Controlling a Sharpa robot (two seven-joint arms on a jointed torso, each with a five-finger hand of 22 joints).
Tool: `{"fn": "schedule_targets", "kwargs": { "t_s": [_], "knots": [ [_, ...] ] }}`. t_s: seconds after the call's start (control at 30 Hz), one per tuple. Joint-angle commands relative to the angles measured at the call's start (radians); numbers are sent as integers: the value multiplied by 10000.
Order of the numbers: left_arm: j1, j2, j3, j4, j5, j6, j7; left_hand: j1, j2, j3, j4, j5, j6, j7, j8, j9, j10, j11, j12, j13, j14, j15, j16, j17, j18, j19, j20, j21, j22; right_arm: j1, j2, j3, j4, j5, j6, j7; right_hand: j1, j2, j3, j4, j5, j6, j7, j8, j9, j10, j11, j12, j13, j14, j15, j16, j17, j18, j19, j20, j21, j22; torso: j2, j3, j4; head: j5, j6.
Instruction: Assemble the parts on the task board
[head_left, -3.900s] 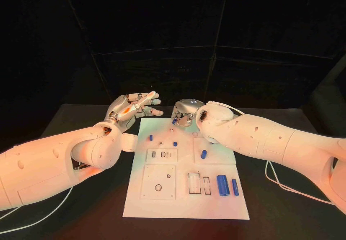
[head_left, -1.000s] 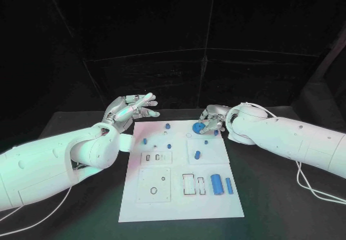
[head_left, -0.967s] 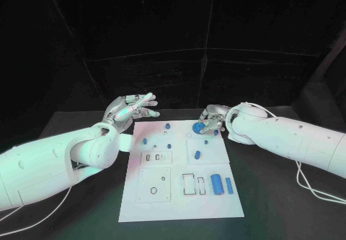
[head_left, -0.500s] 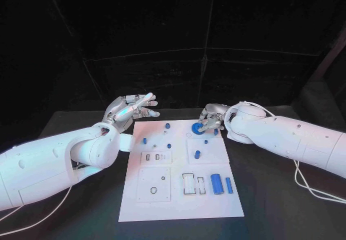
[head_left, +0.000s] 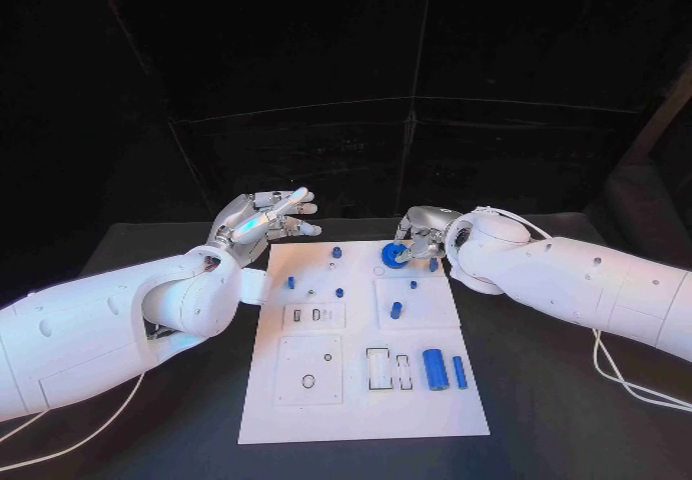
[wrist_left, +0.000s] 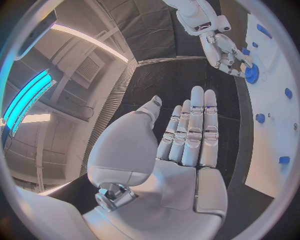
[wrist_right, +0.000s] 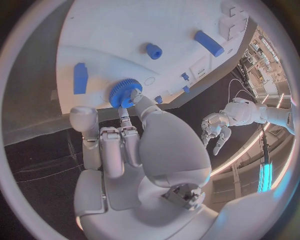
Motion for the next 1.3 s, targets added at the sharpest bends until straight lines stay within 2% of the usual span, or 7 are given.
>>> {"fn": "schedule_targets", "kwargs": {
  "t_s": [0.03, 0.23, 0.33, 0.43, 0.67, 1.07, 1.3],
  "knots": [
    [7, -18, -1, 17, -20, 182, 17, -21, 90, 19, -58, 14, 32, 17, -45, -9, 28, 11, -32, -8, 17, 2, -45, 9, 126, 65, 15, 4, -9, 23, -76, 5, 385, -657, -841, -95, -16, 135, 92, 15, 93, 352, -289, 109, 55, 284, -83, 30, 1394, 885, -71, 63, 1987, -153, 20, -75, 48, 27, -8, -3, 9, 28, 11],
    [8, -25, -2, 34, -20, 194, 13, -9, 107, 27, -74, 14, 33, 16, -53, -10, 30, 11, -43, -9, 12, 2, -52, 21, 126, 65, 15, 0, -12, 24, 37, 6, 1029, -1226, -1198, -234, -171, 37, 170, 15, 92, 298, -262, 39, -1, 289, -63, 21, 1396, 889, -56, 70, 2006, -165, 41, -71, 75, 65, 4, 1, 15, 69, 32],
    [8, -18, -3, 34, -20, 195, 7, -9, 107, 27, -74, 14, 33, 16, -53, -10, 30, 11, -43, -9, 12, 2, -52, 21, 126, 65, 15, 0, -12, 24, 365, 6, 906, -1507, -1288, -239, -238, -12, 209, 12, 74, 286, -253, 10, -24, 295, -54, 22, 1403, 890, -49, 71, 2010, -172, 55, -67, 95, 100, 3, 7, -6, 104, 41],
    [9, 3, -3, 36, -20, 215, 2, -9, 107, 27, -74, 14, 33, 16, -53, -10, 30, 11, -43, -9, 12, 2, -52, 21, 126, 65, 15, 0, -12, 15, 645, 1, 785, -1628, -1310, -222, -251, -19, 220, 12, 68, 283, -251, 3, -29, 297, -53, 23, 1406, 892, -48, 75, 2023, -173, 59, -66, 100, 110, 14, -3, 43, 100, 49],
    [9, 16, -4, 18, -20, 223, -19, -8, 108, 28, -75, 14, 33, 16, -53, -10, 30, 10, -44, -9, 11, 2, -52, 23, 126, 65, 15, 0, -12, -71, 1202, -58, 542, -1739, -1217, -204, -311, -37, 276, 17, 53, 258, -238, -42, -57, 294, -44, 14, 1401, 892, -38, 75, 2021, -173, 57, -59, 99, 104, 17, -3, 18, 160, 8],
    [10, 13, -4, -1, -20, 239, -31, 3, 119, 34, -91, 14, 34, 17, -61, -10, 33, 10, -54, -9, 8, 2, -58, 34, 127, 65, 15, -4, -15, -125, 1235, -84, 306, -1764, -1310, -299, -475, -191, 431, -12, 20, 93, -155, -244, -131, 248, 22, -50, 1340, 893, 19, 76, 2027, -179, 57, -16, 108, 118, 5, 6, -24, 194, 0],
    [9, 38, -5, -20, -20, 253, -34, 3, 119, 34, -91, 14, 34, 17, -61, -10, 33, 10, -54, -9, 8, 2, -58, 34, 127, 65, 15, -4, -15, -129, 1149, -84, 273, -1707, -1598, -226, -606, -362, 563, -49, 4, -145, -50, -462, -151, 196, 112, -116, 1275, 891, 92, 74, 2022, -180, 43, 47, 106, 105, 8, 23, 11, 181, 26]
  ]
}}
